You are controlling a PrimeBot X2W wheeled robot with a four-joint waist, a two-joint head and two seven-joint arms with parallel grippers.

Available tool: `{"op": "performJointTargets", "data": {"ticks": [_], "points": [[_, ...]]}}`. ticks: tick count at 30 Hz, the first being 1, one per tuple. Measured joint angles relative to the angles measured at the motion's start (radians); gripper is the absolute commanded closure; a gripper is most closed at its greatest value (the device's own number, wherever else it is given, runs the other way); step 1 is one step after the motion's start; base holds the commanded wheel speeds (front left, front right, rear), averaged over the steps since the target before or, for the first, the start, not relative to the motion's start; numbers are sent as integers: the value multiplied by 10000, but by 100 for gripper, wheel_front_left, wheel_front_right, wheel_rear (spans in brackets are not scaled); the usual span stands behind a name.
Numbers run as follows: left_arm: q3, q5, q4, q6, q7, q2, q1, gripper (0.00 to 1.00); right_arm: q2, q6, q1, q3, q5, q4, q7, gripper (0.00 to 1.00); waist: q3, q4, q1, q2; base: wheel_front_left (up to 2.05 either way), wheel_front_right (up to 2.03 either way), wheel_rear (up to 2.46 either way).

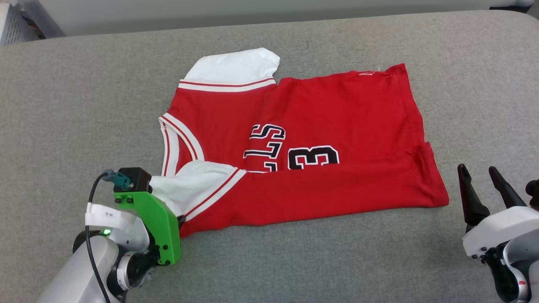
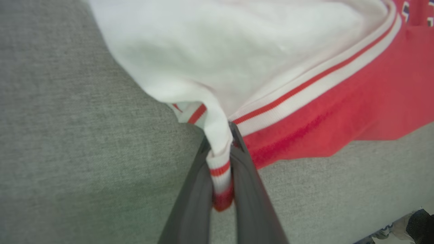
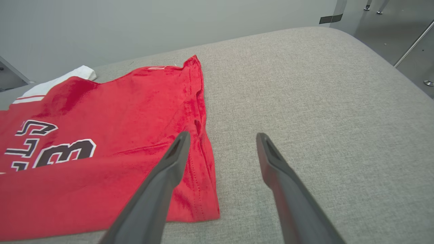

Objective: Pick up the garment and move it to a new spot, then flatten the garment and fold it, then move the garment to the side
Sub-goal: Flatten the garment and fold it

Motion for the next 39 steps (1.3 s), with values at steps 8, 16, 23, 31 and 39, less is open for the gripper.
{"op": "performJointTargets", "data": {"ticks": [8, 16, 23, 31, 39], "points": [[-90, 374, -1047, 422, -111, 146, 89, 100, -982, 0, -42, 221, 857, 295, 1964, 0, -136, 234, 0, 0, 0, 0, 0], [-33, 784, -2376, 821, -144, 472, 96, 100, -1783, 0, -706, 1304, 1672, 673, 3754, 0, 112, 407, 0, 0, 0, 0, 0], [-56, 903, -2778, 922, -142, 487, 47, 100, -2242, 0, -1401, 2134, 2173, 1494, 4558, 0, 447, 575, 1, 0, 0, 0, 0], [-61, 941, -2777, 1001, -328, 454, 46, 100, -2581, -10, -1732, 2727, 2621, 1969, 5003, 100, 601, 732, 1, 0, 0, 0, 0], [-88, 980, -2700, 1047, -658, 364, 172, 100, -2644, -4, -1847, 3035, 2763, 2123, 4652, 100, 180, 765, 1, 0, 0, 0, 0]]}}
